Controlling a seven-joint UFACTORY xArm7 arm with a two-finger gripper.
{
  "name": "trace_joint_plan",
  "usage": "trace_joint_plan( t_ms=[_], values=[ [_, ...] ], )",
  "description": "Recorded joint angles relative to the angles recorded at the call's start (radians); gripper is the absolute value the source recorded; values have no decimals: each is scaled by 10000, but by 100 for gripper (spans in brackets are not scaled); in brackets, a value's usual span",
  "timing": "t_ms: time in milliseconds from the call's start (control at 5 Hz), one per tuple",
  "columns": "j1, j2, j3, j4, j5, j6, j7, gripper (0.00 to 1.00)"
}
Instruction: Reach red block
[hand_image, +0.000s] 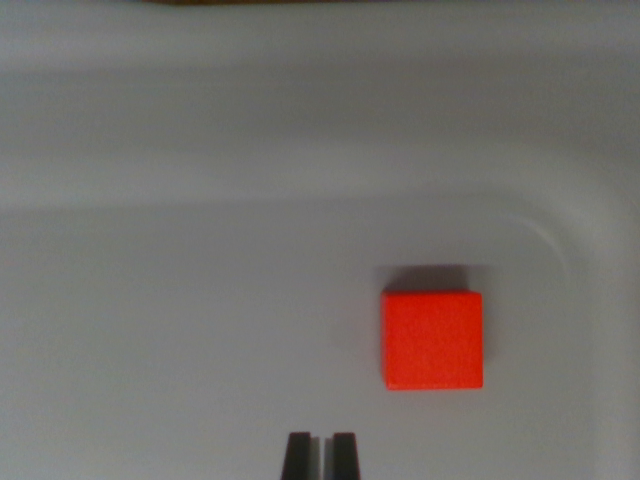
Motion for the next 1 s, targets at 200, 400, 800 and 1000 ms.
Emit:
trace_joint_plan(
  t_ms=[200, 400, 800, 1000],
  values=[
    [-105, 440, -55, -44, 0, -413, -105, 0],
    [-105, 440, -55, -44, 0, -413, -105, 0],
    [-203, 854, -106, -86, 0, -800, -203, 0],
    [-293, 1232, -154, -123, -1, -1155, -293, 0]
  ],
)
